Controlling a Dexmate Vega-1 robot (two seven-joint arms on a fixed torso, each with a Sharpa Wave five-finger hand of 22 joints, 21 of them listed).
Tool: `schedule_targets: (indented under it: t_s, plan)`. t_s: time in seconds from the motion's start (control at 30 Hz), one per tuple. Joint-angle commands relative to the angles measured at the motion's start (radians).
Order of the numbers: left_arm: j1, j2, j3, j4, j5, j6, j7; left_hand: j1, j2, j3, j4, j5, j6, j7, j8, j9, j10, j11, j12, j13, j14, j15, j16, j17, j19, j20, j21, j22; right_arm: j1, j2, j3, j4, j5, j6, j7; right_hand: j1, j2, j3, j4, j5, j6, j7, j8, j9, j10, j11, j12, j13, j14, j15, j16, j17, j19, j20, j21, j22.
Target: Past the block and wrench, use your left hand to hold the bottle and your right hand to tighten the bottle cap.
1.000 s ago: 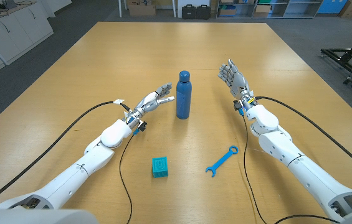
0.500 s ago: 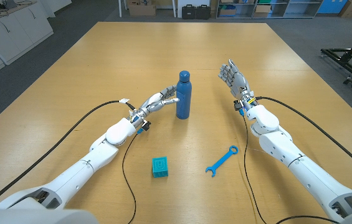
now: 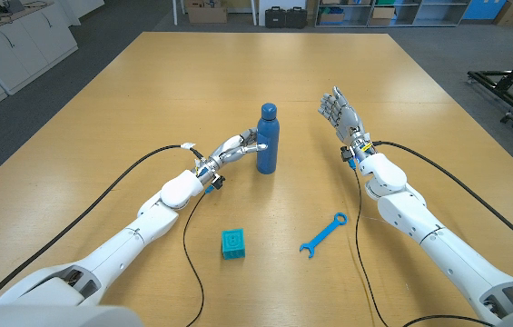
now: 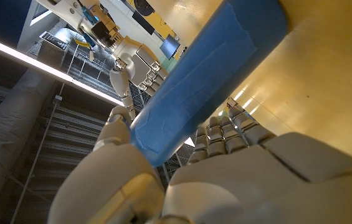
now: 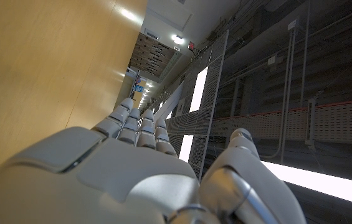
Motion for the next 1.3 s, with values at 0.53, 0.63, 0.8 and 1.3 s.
schedule_targets:
  t_s: [0.53,0.63,0.8,1.3]
  plan:
    - [-0.106,-0.1,0.041,0.209,-0.033,-0.072,-0.085,0.023,0.003,-0.005,-0.001,0.006,0.018,-0.006,0.012,0.006,0.009,-0.006,0.005,0.0,0.013,-0.008,0.005,0.001,0.017,0.004,0.006,0.001,-0.019,-0.008,0.009,-0.012,0.008,0.011,-0.001,0.007,0.011,0.002,-0.004,0.001,0.012,0.026,-0.003,0.003,0.01,0.0,0.006,0.002,0.011,0.003,0.003,0.002,0.015,0.0,-0.004,0.005]
    - [-0.11,-0.106,0.041,0.221,-0.032,-0.075,-0.082,0.025,0.004,-0.005,-0.001,0.006,0.019,-0.006,0.013,0.006,0.009,-0.007,0.004,-0.001,0.014,-0.008,0.005,0.001,0.018,0.005,0.006,0.001,-0.021,-0.007,0.011,-0.011,0.011,0.012,-0.003,0.007,0.011,0.002,-0.004,0.001,0.012,0.026,-0.003,0.003,0.009,-0.001,0.005,0.001,0.011,0.003,0.003,0.001,0.016,0.001,-0.004,0.005]
    - [-0.114,-0.113,0.038,0.232,-0.022,-0.073,-0.067,0.032,0.006,-0.005,-0.001,0.006,0.025,-0.011,0.015,0.006,0.017,-0.012,0.006,-0.001,0.021,-0.014,0.006,0.001,0.024,0.006,0.007,0.001,-0.02,-0.008,0.012,-0.007,0.011,0.017,0.001,0.007,0.011,0.002,-0.005,0.001,0.012,0.027,-0.004,0.003,0.01,-0.003,0.005,0.001,0.013,0.002,0.004,0.001,0.018,0.001,-0.004,0.005]
    - [-0.145,-0.15,0.041,0.304,0.002,-0.093,-0.028,0.106,0.02,0.002,0.0,0.003,0.114,-0.052,0.055,0.008,0.115,-0.073,0.034,0.003,0.111,-0.071,0.024,0.001,0.094,-0.011,0.019,0.003,-0.014,-0.002,0.01,0.007,0.014,0.027,0.008,0.009,0.012,0.002,-0.006,0.001,0.009,0.027,-0.006,0.003,0.013,0.0,0.006,0.001,0.015,0.005,0.004,0.001,0.02,0.001,-0.004,0.005]
